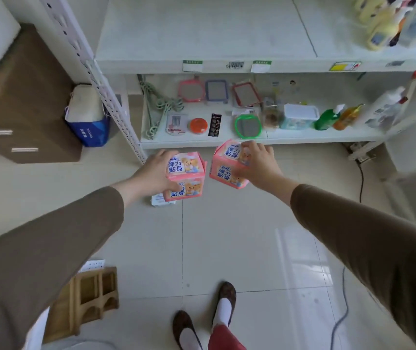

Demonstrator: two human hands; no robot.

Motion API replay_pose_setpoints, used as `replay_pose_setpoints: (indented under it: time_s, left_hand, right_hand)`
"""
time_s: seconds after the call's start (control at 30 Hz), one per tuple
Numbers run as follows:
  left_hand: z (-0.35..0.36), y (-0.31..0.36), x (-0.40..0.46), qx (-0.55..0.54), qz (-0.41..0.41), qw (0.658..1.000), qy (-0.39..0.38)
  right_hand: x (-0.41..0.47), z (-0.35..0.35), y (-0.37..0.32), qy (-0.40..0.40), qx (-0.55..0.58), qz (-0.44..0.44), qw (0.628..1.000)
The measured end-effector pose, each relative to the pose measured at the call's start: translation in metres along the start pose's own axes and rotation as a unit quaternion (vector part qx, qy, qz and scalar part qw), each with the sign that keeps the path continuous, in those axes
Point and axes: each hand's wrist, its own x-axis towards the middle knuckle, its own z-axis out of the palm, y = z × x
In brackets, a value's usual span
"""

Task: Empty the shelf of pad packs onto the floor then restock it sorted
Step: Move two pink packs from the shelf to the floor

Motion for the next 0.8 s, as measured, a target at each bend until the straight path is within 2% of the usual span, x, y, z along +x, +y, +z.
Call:
replay_pose_setpoints:
  time_s: [0.33,0.8]
  left_hand:
    - [0.125,-0.036,0.089,0.019,-0.026,0.999,-0.009]
    - [0.237,-0.116,0.231,0.008,-0.023,0.994,-0.106]
  right_hand:
    - [0.060,0.101,0.104,-0.022,-0.006,0.021,1.000]
    - [0.219,0.220,0.192,-0.050,-0.028,0.050,0.997]
